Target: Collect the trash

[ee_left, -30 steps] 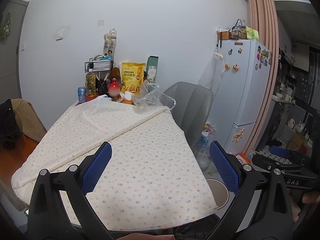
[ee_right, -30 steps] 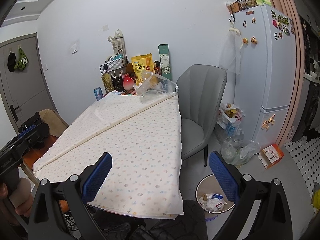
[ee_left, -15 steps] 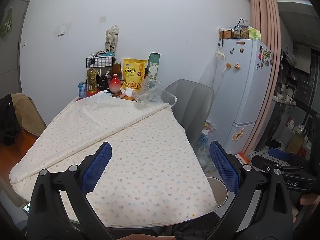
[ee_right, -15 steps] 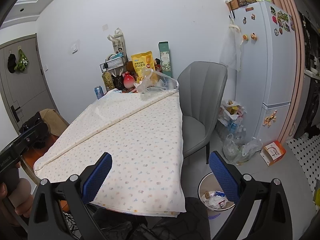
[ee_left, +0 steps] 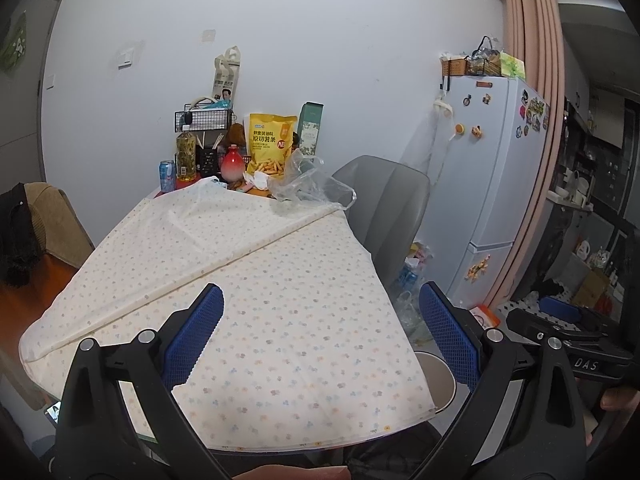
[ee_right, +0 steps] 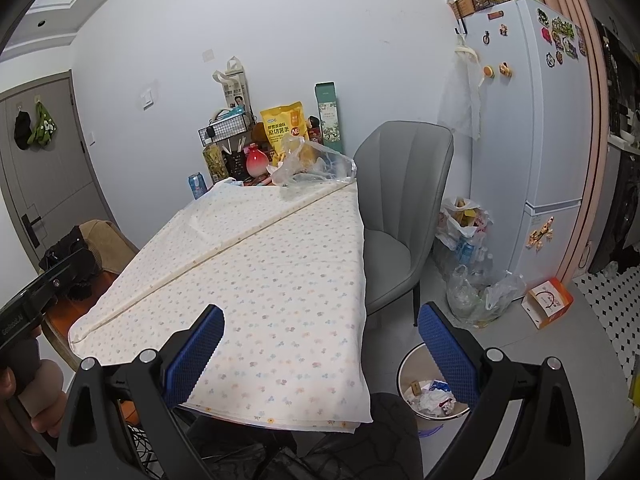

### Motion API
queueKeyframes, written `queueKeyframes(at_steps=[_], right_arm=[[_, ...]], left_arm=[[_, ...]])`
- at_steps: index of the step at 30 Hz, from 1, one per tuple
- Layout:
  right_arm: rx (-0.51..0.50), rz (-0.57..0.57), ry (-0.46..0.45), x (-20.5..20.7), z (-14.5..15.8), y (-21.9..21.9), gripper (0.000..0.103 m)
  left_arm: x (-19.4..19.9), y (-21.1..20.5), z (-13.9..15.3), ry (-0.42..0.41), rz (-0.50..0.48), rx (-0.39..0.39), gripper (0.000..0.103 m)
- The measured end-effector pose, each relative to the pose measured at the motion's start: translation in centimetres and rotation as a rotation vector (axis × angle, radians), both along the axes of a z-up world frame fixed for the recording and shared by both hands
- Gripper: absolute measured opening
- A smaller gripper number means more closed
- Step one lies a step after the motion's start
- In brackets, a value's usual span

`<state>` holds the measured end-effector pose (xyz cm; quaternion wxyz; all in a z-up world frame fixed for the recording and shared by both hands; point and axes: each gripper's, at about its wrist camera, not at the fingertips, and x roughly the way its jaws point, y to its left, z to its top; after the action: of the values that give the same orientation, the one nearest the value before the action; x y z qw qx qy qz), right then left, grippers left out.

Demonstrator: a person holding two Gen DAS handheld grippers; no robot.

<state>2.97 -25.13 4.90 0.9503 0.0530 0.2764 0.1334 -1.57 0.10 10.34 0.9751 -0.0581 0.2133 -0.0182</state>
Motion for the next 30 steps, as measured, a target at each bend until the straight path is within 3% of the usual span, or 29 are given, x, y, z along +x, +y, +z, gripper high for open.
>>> queueKeyframes(at_steps=[30], right_arm=[[0.004, -0.002, 0.004, 0.03, -0.13, -0.09, 0.095]], left_arm=[[-0.25, -0.2, -0.75, 0.012, 0.011, -0.006, 0.097]])
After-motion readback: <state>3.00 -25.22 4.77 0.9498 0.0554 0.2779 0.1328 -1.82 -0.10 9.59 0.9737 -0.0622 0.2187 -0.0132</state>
